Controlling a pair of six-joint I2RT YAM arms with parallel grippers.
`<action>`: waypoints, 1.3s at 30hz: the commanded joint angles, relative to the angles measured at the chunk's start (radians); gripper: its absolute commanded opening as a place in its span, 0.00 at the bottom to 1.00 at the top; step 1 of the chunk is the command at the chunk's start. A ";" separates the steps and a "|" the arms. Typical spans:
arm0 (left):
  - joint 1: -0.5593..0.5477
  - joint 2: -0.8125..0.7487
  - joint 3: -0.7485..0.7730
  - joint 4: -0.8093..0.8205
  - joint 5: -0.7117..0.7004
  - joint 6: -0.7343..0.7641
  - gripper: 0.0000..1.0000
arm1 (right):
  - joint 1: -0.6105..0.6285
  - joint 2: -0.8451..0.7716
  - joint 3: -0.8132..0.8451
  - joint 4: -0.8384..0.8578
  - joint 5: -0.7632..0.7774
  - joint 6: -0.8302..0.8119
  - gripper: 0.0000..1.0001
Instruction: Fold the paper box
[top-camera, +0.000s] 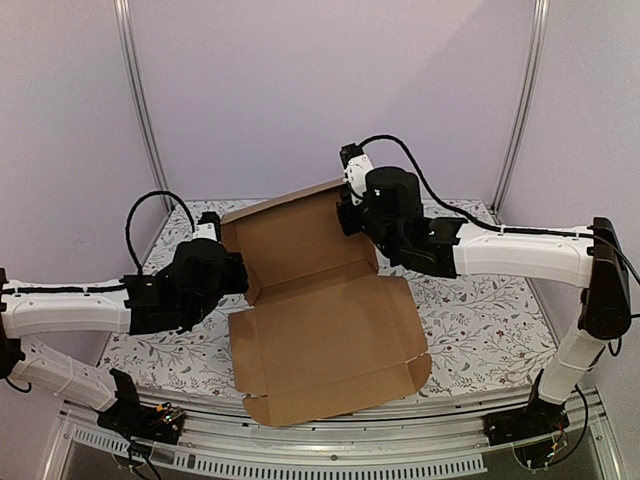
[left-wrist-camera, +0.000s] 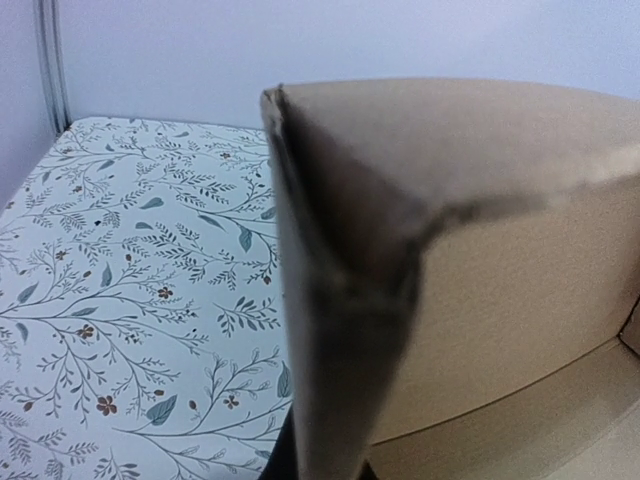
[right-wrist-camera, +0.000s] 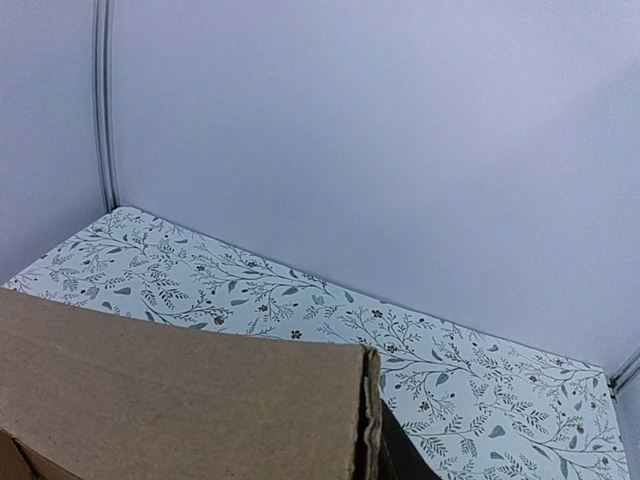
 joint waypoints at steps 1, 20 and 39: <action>-0.032 0.015 0.016 0.002 0.047 0.013 0.00 | 0.008 -0.039 -0.016 0.034 0.008 -0.003 0.19; -0.030 0.029 0.035 -0.007 0.025 -0.004 0.00 | 0.009 -0.062 -0.136 0.022 -0.034 0.111 0.45; -0.028 0.039 0.051 -0.066 -0.040 -0.049 0.00 | 0.025 -0.130 -0.403 0.031 0.015 0.383 0.51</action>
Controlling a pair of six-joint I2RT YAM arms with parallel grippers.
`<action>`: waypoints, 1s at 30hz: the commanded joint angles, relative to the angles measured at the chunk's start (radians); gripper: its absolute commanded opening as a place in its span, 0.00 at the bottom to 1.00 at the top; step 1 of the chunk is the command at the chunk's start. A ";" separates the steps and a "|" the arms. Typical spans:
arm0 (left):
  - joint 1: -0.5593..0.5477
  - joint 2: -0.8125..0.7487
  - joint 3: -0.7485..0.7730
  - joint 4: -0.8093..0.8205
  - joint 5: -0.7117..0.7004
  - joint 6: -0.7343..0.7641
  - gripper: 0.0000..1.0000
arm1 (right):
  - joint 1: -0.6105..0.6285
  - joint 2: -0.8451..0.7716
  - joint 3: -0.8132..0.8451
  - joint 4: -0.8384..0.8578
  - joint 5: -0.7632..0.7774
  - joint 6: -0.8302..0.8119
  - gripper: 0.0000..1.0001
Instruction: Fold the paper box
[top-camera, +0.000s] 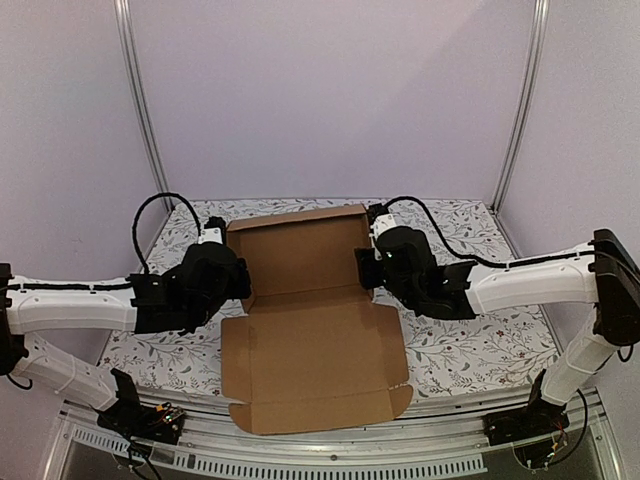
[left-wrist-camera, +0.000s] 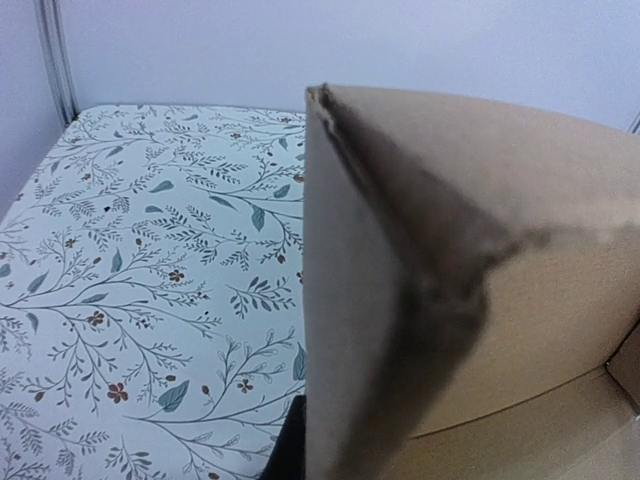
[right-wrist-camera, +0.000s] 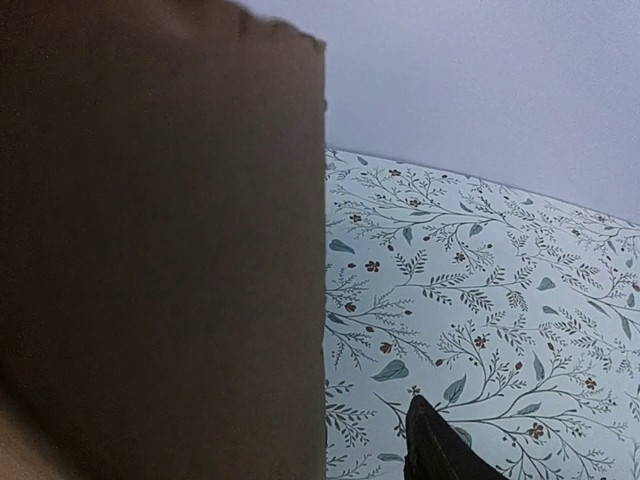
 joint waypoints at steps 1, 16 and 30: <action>-0.019 0.000 0.032 -0.007 -0.019 -0.037 0.00 | 0.006 -0.036 -0.046 0.008 0.029 0.088 0.51; -0.013 0.022 0.048 -0.044 -0.037 -0.084 0.00 | 0.025 -0.008 -0.050 0.013 0.052 0.158 0.31; -0.006 0.033 0.056 -0.052 -0.037 -0.092 0.00 | 0.089 0.004 -0.029 0.014 0.123 0.111 0.36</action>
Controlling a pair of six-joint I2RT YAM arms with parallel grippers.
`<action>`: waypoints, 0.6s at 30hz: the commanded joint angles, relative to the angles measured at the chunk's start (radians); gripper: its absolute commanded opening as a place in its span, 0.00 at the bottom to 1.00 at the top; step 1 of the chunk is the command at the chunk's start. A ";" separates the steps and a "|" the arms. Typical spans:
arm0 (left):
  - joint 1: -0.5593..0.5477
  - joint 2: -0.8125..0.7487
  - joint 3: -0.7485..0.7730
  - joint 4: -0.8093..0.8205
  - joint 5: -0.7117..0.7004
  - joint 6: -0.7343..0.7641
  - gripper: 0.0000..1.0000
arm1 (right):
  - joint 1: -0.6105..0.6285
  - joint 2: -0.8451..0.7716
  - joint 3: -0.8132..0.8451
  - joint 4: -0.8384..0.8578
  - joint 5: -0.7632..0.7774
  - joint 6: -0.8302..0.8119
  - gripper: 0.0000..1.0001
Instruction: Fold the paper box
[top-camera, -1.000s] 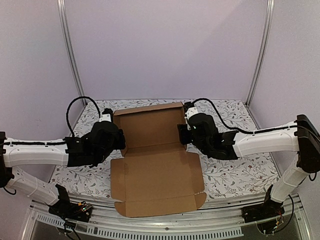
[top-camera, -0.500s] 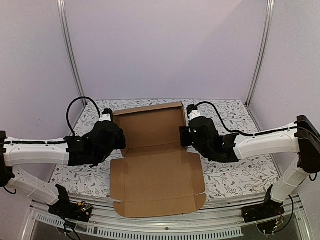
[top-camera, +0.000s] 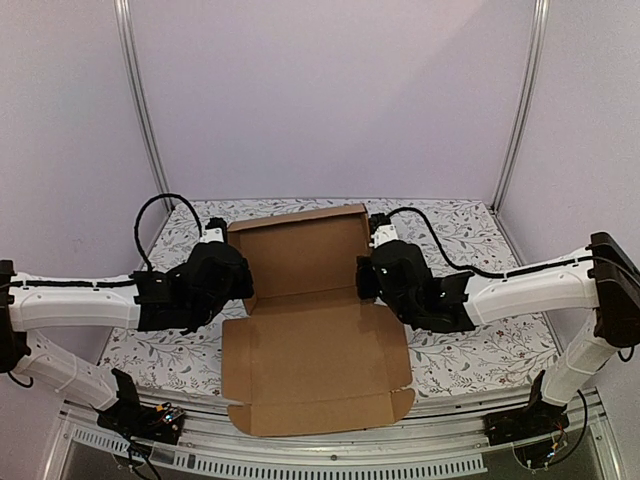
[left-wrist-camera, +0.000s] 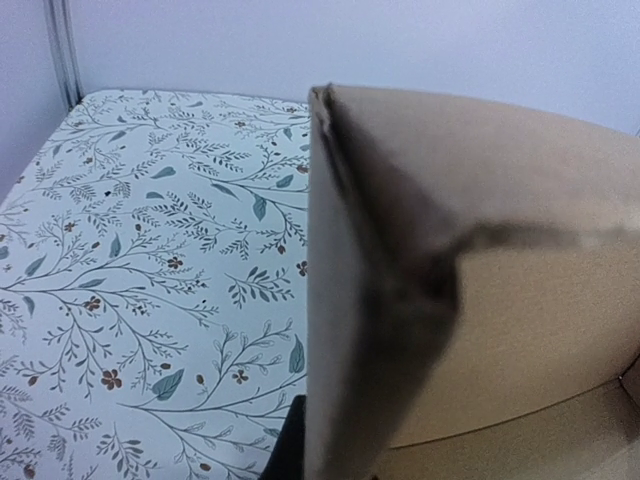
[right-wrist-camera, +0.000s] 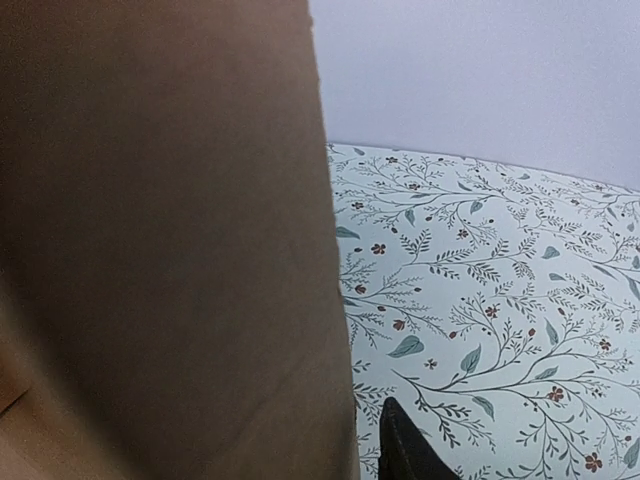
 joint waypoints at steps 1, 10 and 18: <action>0.003 0.010 0.027 0.000 -0.026 -0.028 0.00 | 0.035 0.009 0.015 -0.008 0.044 -0.009 0.37; 0.012 0.018 0.032 0.001 -0.027 -0.034 0.00 | 0.082 0.034 -0.014 -0.032 0.128 0.042 0.44; 0.016 -0.001 0.027 -0.007 -0.027 -0.035 0.00 | 0.082 0.053 -0.029 -0.042 0.144 0.059 0.40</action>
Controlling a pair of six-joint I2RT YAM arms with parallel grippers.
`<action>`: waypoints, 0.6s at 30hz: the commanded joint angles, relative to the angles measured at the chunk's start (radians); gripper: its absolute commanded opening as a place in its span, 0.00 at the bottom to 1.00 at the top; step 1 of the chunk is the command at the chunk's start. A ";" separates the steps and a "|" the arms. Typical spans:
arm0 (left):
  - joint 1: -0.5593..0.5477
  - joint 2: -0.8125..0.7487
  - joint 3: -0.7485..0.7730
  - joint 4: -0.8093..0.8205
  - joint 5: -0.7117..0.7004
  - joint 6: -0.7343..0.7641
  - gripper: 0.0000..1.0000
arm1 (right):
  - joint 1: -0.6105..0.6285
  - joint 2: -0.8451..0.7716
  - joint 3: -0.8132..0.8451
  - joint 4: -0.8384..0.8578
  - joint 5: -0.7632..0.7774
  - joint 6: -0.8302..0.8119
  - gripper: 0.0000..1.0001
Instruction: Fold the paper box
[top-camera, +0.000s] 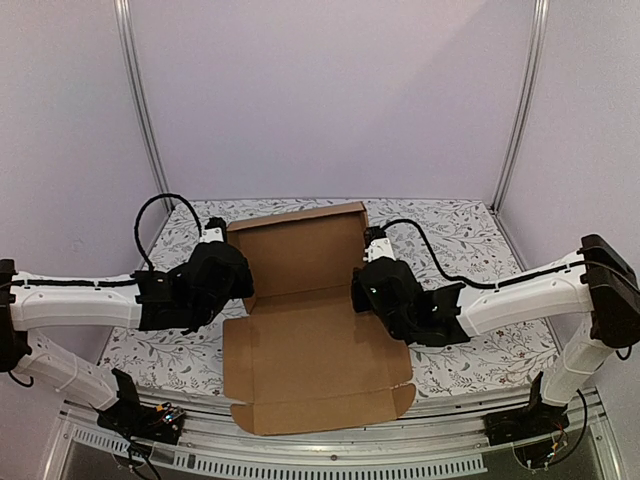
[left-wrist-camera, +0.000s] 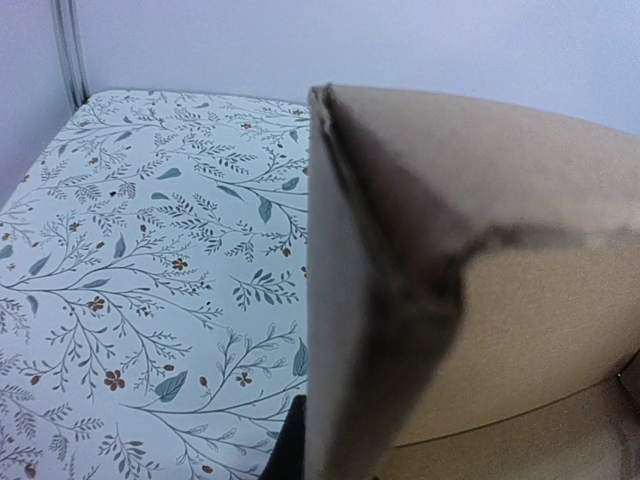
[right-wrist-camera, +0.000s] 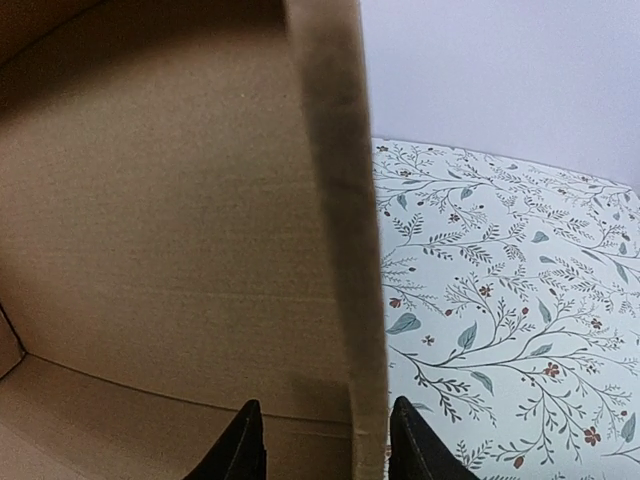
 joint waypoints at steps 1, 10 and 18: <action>0.008 -0.014 0.023 -0.007 -0.010 -0.025 0.00 | 0.005 0.024 -0.025 -0.027 0.037 0.024 0.37; 0.009 -0.037 0.019 -0.009 0.004 -0.025 0.00 | 0.005 0.034 -0.018 -0.015 0.020 0.015 0.00; 0.011 -0.017 0.020 -0.009 0.006 -0.028 0.00 | 0.006 0.021 0.001 -0.010 0.017 -0.001 0.29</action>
